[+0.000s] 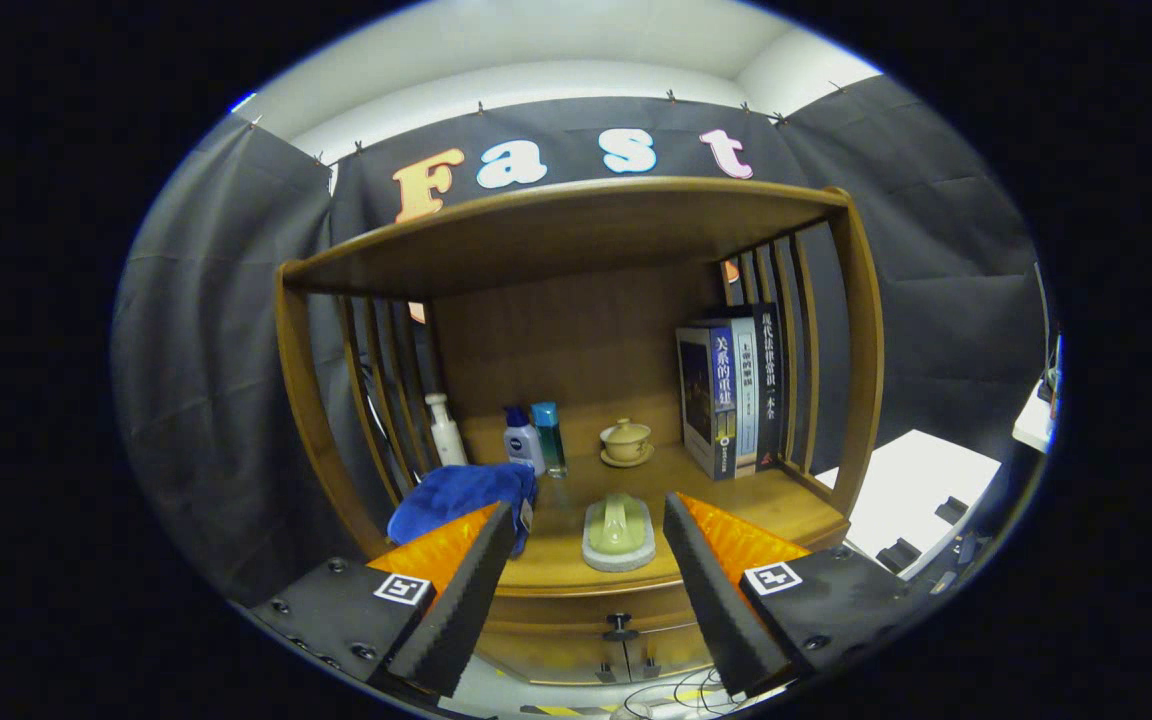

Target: Pull open the drawer, take out the items inside it, and place them on the countertop above the cabinet.

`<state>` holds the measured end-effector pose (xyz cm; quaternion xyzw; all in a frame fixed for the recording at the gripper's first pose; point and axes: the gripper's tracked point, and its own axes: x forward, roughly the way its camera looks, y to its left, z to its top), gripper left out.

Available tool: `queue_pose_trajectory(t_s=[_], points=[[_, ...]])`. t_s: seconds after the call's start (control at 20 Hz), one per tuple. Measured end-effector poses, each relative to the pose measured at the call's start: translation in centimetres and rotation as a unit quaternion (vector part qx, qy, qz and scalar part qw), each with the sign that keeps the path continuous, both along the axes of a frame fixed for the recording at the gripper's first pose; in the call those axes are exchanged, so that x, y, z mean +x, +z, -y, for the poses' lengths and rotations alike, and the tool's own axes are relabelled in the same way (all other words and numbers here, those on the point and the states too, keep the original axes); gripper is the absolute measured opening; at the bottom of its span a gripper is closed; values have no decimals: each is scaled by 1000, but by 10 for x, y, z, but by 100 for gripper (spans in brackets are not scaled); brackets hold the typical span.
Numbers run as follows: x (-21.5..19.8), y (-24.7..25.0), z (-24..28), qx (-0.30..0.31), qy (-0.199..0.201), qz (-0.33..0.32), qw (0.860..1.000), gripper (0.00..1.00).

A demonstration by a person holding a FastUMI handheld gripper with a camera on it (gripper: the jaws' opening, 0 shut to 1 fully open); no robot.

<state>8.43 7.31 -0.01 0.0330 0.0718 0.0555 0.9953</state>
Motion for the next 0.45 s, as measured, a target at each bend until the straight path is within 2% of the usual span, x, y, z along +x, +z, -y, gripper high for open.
queue_pose_trajectory(t_s=[0.45], points=[[-6,10,-4,-4,-1,5,1000,98]])
